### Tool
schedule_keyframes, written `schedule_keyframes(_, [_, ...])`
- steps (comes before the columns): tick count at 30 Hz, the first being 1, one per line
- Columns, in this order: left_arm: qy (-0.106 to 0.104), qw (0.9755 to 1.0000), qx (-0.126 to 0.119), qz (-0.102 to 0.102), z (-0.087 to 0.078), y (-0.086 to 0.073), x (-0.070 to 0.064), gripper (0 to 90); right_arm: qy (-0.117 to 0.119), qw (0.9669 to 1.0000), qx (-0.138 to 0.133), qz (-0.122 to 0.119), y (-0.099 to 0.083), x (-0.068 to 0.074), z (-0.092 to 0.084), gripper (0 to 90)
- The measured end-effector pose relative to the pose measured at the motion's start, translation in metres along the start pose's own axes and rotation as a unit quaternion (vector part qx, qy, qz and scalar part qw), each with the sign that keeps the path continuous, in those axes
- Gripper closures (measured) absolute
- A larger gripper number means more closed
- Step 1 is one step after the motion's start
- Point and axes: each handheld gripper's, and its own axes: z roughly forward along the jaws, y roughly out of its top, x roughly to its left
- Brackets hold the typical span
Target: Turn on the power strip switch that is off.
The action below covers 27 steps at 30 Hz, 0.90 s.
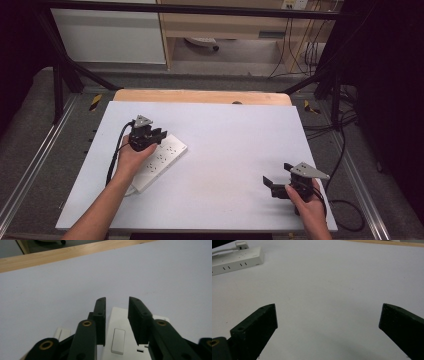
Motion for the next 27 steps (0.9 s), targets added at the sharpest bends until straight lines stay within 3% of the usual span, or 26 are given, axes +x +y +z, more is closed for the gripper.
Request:
schedule_keyframes(14, [-0.029, 0.9992, 0.027, 0.001, -0.0018, -0.0036, 0.0021, 90.0, 0.001, 1.0000, 0.001, 0.001, 0.0000, 0.0000, 0.0004, 2.2])
schedule_keyframes(27, [-0.028, 0.9985, 0.046, 0.010, -0.0008, -0.0080, 0.0010, 90.0, 0.001, 1.0000, 0.000, -0.001, 0.0000, 0.0002, 0.0005, 2.2])
